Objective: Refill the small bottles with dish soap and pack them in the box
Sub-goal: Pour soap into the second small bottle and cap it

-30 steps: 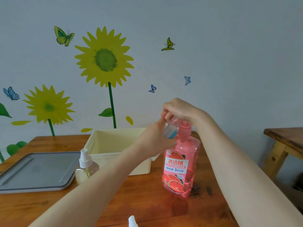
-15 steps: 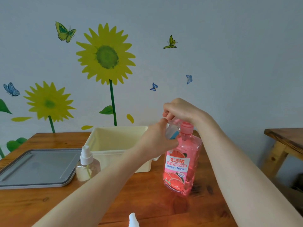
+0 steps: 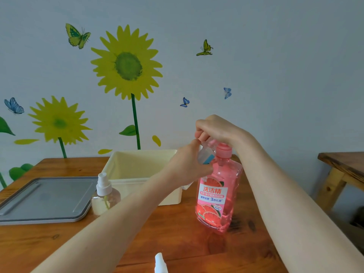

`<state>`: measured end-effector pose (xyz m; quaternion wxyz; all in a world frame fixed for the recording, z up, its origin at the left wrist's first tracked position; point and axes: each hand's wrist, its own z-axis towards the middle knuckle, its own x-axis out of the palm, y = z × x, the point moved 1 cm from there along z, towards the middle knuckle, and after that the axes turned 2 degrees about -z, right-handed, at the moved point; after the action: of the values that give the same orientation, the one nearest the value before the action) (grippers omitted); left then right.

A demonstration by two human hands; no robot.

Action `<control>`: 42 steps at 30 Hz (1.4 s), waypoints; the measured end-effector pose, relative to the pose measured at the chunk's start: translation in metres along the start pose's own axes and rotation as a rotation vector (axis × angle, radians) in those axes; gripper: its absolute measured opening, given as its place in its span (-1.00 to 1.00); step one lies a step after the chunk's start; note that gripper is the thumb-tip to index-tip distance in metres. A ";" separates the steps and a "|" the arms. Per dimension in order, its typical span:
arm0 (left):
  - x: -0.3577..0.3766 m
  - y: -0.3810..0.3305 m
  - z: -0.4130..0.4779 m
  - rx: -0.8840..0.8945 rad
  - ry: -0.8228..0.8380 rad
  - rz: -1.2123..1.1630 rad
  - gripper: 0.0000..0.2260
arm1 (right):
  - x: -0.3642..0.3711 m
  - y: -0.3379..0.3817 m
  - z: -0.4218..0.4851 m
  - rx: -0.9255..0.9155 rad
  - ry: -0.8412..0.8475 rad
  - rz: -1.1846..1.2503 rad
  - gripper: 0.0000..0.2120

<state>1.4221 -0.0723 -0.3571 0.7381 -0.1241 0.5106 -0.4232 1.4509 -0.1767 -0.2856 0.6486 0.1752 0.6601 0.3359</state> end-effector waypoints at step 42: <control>-0.004 -0.004 0.001 -0.030 0.040 -0.009 -0.63 | -0.003 0.000 0.000 -0.067 0.003 -0.022 -0.64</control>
<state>1.4201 -0.0722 -0.3514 0.7239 -0.1287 0.5310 -0.4212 1.4517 -0.1787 -0.2837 0.6567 0.1454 0.6515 0.3508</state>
